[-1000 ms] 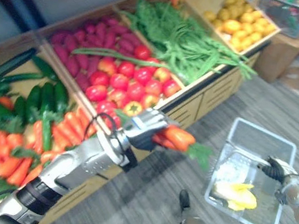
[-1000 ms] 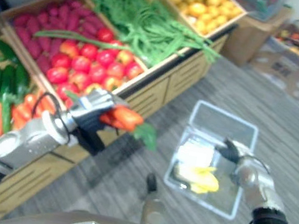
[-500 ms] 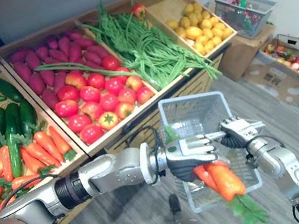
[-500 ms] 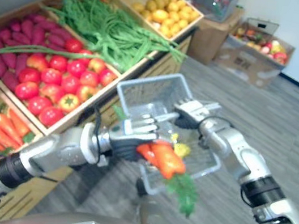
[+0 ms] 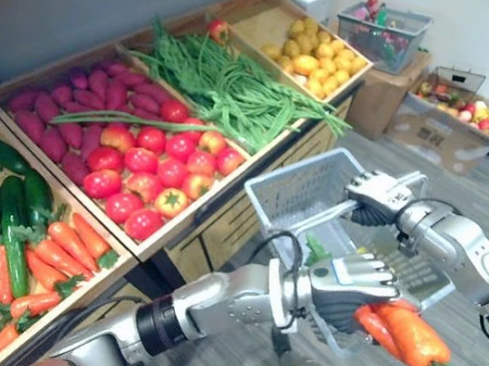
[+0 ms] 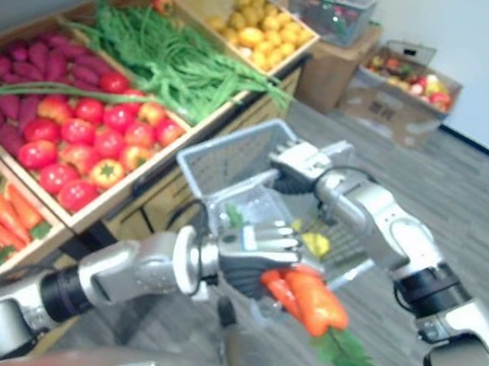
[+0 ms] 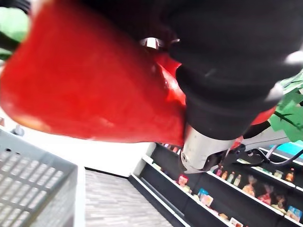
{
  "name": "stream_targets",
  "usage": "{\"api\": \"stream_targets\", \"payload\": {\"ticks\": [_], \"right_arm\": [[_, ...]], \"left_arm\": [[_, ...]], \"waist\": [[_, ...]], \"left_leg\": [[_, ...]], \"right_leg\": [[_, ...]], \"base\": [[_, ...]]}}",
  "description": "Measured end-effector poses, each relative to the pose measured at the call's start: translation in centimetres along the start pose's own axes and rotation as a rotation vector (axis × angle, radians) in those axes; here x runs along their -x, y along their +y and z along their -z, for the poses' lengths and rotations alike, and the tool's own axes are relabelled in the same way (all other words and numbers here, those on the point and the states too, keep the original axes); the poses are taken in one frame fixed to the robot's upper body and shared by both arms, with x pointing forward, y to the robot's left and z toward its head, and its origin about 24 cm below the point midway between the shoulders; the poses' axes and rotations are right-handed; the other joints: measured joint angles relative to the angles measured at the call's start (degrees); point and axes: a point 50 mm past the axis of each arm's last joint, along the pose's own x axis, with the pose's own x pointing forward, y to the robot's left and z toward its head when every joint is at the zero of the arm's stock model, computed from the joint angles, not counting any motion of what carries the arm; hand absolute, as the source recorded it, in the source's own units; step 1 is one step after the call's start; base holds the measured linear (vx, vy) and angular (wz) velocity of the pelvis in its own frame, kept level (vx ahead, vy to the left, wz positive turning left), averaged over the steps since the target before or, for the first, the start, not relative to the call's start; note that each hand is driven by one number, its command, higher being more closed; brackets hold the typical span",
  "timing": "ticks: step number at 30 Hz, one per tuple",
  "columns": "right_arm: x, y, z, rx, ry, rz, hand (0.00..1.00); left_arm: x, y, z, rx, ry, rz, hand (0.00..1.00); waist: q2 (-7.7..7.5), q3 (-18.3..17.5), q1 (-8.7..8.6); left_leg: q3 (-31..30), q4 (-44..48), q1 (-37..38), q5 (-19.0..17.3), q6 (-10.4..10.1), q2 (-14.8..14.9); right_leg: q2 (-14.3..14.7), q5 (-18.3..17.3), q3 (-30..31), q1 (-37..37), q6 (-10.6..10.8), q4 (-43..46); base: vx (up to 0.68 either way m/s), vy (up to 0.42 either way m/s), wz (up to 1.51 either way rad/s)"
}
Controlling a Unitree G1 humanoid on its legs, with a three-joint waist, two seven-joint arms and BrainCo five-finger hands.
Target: Pick vegetable in the basket
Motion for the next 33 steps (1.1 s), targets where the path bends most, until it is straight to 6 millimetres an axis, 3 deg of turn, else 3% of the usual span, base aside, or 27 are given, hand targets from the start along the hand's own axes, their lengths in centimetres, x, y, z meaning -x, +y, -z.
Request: {"api": "stream_targets", "payload": {"ticks": [5,16,26,33], "right_arm": [[-0.7,-0.1,-0.6,-0.038,-0.005,0.008,1.0],[-1.1,-1.8,-0.2,-0.141,0.036,0.08,1.0],[-1.0,-4.1,1.3,-0.384,0.132,0.275,1.0],[-1.1,-4.3,1.4,-0.454,0.149,0.337,1.0]], "left_arm": [[-1.7,-0.7,-0.1,0.047,-0.001,-0.03,1.0],[-3.2,-2.4,0.7,0.043,0.063,0.005,1.0],[-3.3,-2.4,1.3,0.032,0.101,0.018,1.0],[-3.3,-2.6,1.9,0.019,0.134,0.029,1.0]], "waist": [[-0.13,0.0,-0.09],[-1.17,0.0,-0.23],[-1.94,0.1,-0.18],[-2.13,0.1,-0.25]], "left_leg": [[0.0,0.0,0.0,0.0,0.0,0.0],[0.1,0.0,0.1,0.0,0.0,-0.1],[0.2,0.0,0.1,0.0,-0.1,-0.1],[-0.3,-0.1,-0.1,0.0,-0.1,0.0]], "right_leg": [[0.0,0.0,0.0,0.0,0.0,0.2],[0.0,-0.1,0.0,-0.1,-0.1,0.2],[0.1,-0.1,0.0,-0.1,-0.1,0.2],[-0.1,-0.2,-0.5,0.0,-0.2,0.2]], "base": [[-0.05,-0.02,0.0],[-0.03,-0.01,0.0],[0.0,0.0,0.0],[0.0,0.0,0.03]]}}
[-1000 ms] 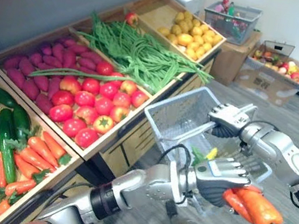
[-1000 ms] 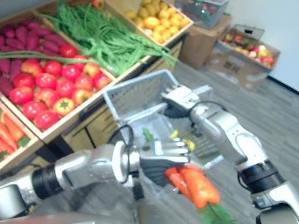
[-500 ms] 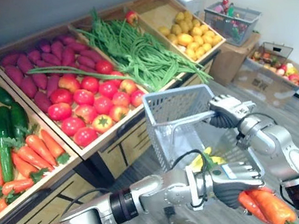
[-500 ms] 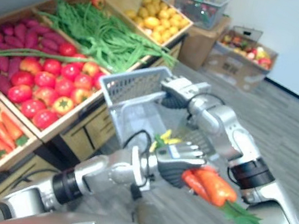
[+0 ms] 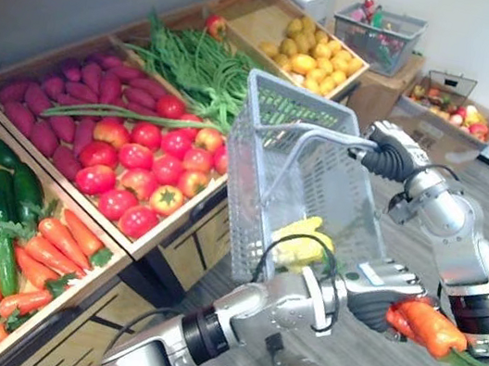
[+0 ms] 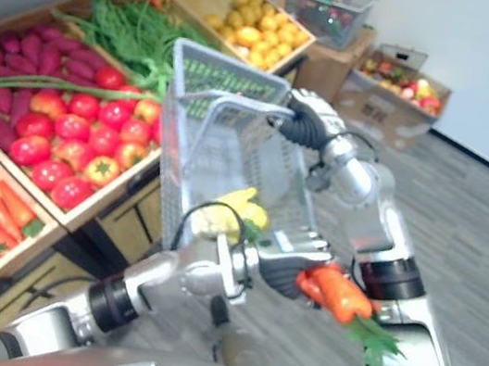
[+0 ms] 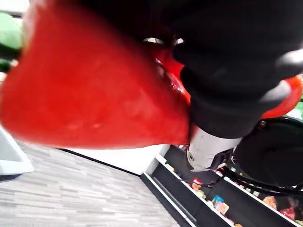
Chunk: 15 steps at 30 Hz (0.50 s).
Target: Pick vegetable in the basket
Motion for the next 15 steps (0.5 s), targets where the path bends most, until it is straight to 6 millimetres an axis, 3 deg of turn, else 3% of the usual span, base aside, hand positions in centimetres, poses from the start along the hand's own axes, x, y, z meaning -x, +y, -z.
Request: {"api": "stream_targets", "payload": {"ticks": [15], "right_arm": [[1.6,1.7,1.0,-0.048,0.049,-0.078,1.0]], "left_arm": [[0.0,0.1,0.8,-0.033,0.047,0.007,1.0]], "waist": [[-0.21,0.0,0.0]], "left_leg": [[-0.7,0.0,-0.5,0.0,0.0,0.2]], "right_leg": [[-0.1,-0.1,-0.7,0.0,-0.1,0.0]], "base": [[-0.01,-0.002,0.02]]}}
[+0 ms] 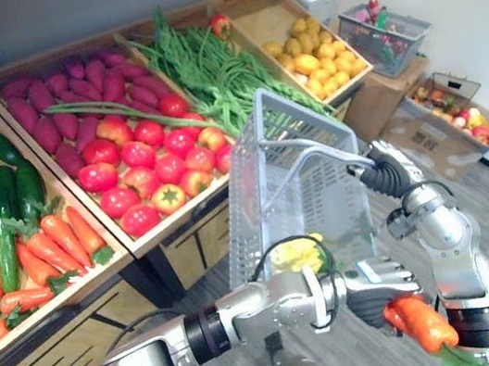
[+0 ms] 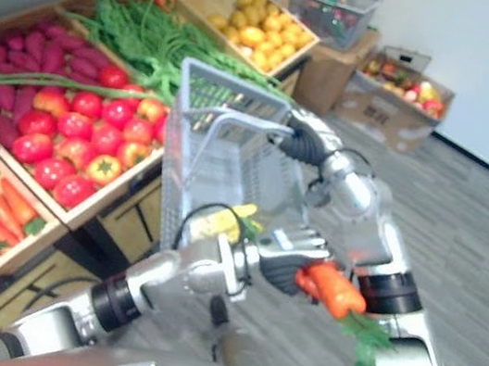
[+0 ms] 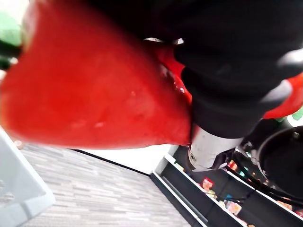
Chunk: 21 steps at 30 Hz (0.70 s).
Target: Pick vegetable in the basket
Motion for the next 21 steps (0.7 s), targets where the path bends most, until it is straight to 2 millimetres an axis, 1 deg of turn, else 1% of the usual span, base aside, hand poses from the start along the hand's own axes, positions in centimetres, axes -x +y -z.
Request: {"api": "stream_targets", "payload": {"ticks": [2,6,11,16,21], "right_arm": [[0.5,0.2,0.4,-0.01,0.016,-0.01,1.0],[0.8,0.2,0.7,-0.001,0.031,-0.02,1.0],[1.7,0.6,0.8,0.029,0.029,-0.09,1.0],[2.1,1.2,1.1,0.056,0.037,-0.159,1.0],[2.6,1.5,1.6,0.067,0.061,-0.177,1.0]], "left_arm": [[-0.2,0.3,0.2,0.009,0.012,-0.018,1.0],[-0.4,0.0,0.3,-0.007,0.019,-0.011,1.0],[-0.5,0.1,0.6,-0.011,0.038,-0.012,1.0],[-0.4,-0.2,1.2,-0.006,0.068,-0.002,1.0],[-0.4,-0.1,1.2,-0.006,0.071,-0.005,1.0]], "waist": [[0.0,0.0,0.05],[-0.01,0.0,0.05],[-0.02,0.0,-0.01],[-0.03,0.0,-0.05],[-0.03,0.0,-0.06]], "left_leg": [[-0.2,0.0,-0.2,0.0,0.0,0.0],[-0.3,0.0,-0.2,0.0,0.0,0.0],[-0.6,0.0,-0.3,0.0,0.0,-0.1],[-0.7,0.0,-0.4,0.0,0.0,-0.2],[-0.8,0.0,-0.5,0.0,0.0,-0.2]], "right_leg": [[-0.1,0.0,-0.2,0.0,0.0,0.0],[-0.2,0.0,-0.2,0.0,0.0,0.0],[-0.4,0.0,-0.4,0.0,0.0,-0.1],[-0.6,0.0,-0.6,0.0,0.0,-0.1],[-0.7,0.0,-0.6,0.0,0.0,-0.1]], "base": [[-0.05,-0.018,0.05],[-0.05,-0.014,0.02],[-0.05,-0.021,0.02],[-0.06,-0.02,0.02],[-0.05,-0.019,0.01]]}}
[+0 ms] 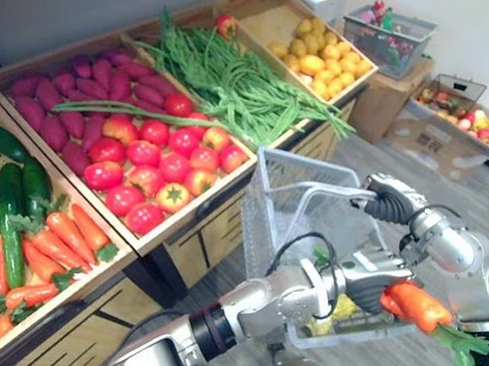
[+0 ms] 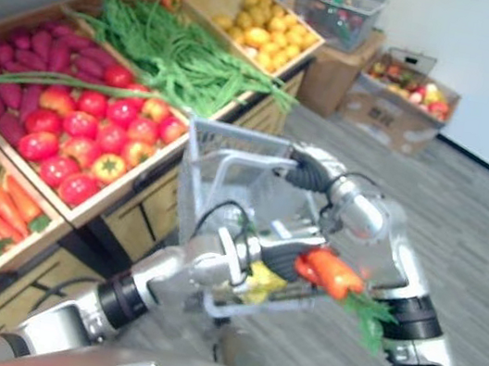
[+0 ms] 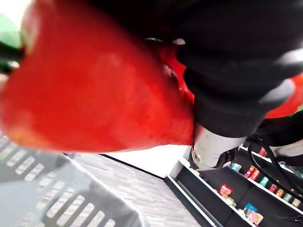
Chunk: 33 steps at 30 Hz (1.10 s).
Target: Pick vegetable in the basket
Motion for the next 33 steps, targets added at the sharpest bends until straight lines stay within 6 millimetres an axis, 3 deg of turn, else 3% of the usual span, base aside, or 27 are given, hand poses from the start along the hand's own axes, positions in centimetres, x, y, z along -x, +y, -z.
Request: {"api": "stream_targets", "payload": {"ticks": [15,23,33], "right_arm": [[1.7,-0.2,2.0,0.013,0.111,0.043,1.0],[1.7,0.0,2.1,0.022,0.122,0.04,1.0],[1.8,0.4,2.4,0.012,0.133,0.026,1.0]], "left_arm": [[-0.4,-0.3,0.8,-0.071,0.069,0.018,1.0],[0.3,-0.4,3.3,-0.085,0.183,0.036,1.0],[1.2,-0.4,5.8,-0.068,0.298,0.045,1.0]], "waist": [[0.02,0.0,-0.1],[0.05,0.0,-1.26],[0.14,-0.1,-1.31]], "left_leg": [[-0.5,0.1,-0.4,0.0,0.0,0.0],[-0.4,0.1,-0.3,0.0,0.0,0.1],[-0.3,0.1,-0.4,0.0,0.0,0.0]], "right_leg": [[-0.3,-0.1,-0.4,-0.1,-0.1,0.0],[0.0,-0.1,-0.3,-0.1,-0.2,0.0],[0.0,-0.1,-0.1,-0.2,-0.2,0.0]], "base": [[-0.03,-0.011,0.01],[0.0,0.0,0.0],[0.0,0.0,0.0]]}}
